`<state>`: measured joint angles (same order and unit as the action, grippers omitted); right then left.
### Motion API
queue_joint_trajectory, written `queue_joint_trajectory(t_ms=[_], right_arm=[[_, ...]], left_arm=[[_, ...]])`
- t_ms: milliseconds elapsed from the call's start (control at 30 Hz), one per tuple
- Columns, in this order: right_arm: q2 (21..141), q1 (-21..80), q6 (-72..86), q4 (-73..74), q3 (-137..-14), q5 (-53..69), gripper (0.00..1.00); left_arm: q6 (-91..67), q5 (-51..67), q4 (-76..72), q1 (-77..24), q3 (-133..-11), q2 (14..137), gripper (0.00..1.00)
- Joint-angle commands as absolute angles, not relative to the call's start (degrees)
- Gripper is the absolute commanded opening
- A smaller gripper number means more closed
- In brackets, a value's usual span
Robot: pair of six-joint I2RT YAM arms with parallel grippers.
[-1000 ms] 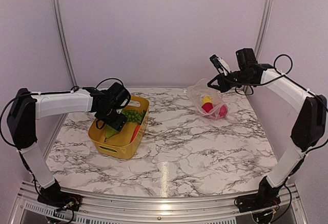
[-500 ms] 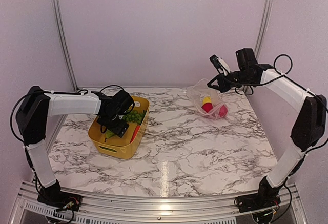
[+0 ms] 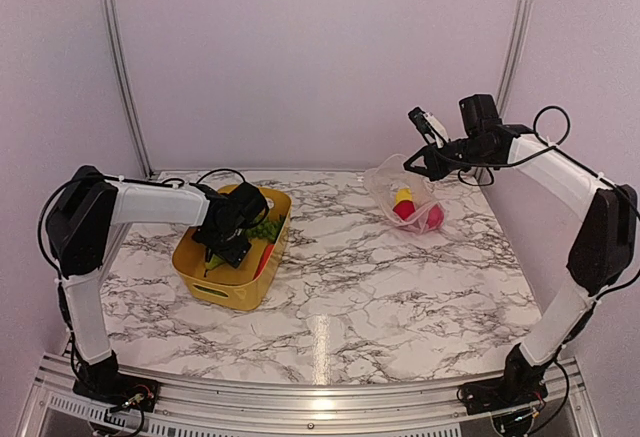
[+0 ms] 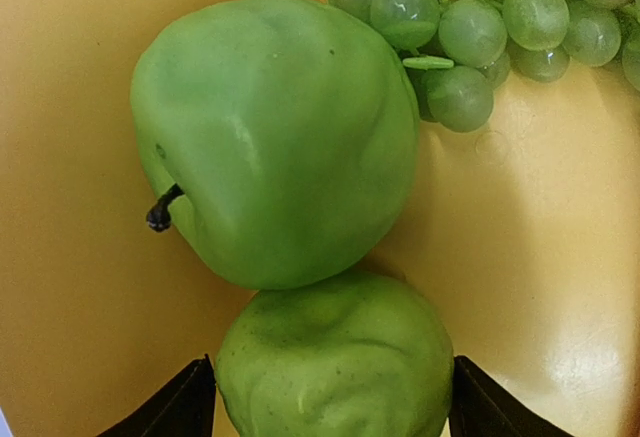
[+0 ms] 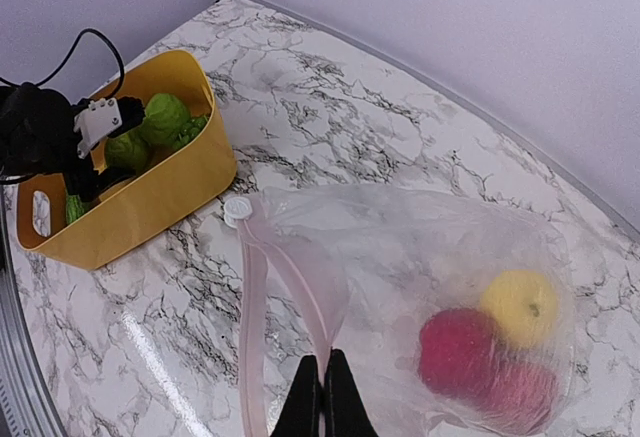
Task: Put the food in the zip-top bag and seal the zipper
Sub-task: Pick up the fake fruit from the bin.
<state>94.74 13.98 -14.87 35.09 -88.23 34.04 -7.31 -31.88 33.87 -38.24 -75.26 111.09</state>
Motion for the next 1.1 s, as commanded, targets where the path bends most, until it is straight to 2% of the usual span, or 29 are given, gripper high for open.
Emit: queue_joint_trajectory(t_ms=[0, 167, 400, 767, 1067], right_arm=[[95.02, 14.5, -15.1, 34.54, -88.68, 34.74, 0.0], [94.86, 14.5, -15.12, 34.46, -88.36, 34.68, 0.0], [94.14, 14.66, -15.53, 34.93, -88.55, 33.81, 0.0], [95.45, 15.91, -16.35, 36.87, -92.0, 33.05, 0.0], [99.18, 19.12, -16.46, 39.48, -97.1, 32.01, 0.0]], left_arm=[[-7.9, -33.84, 32.25, -37.97, -75.14, 111.77, 0.78], [-8.54, -33.62, 31.9, -38.06, -74.65, 110.84, 0.67], [-9.59, -33.24, 33.79, -38.85, -75.67, 106.58, 0.58], [-13.22, -29.95, 35.91, -44.99, -79.1, 94.91, 0.53], [-13.15, -19.74, 24.62, -50.07, -79.38, 87.91, 0.5]])
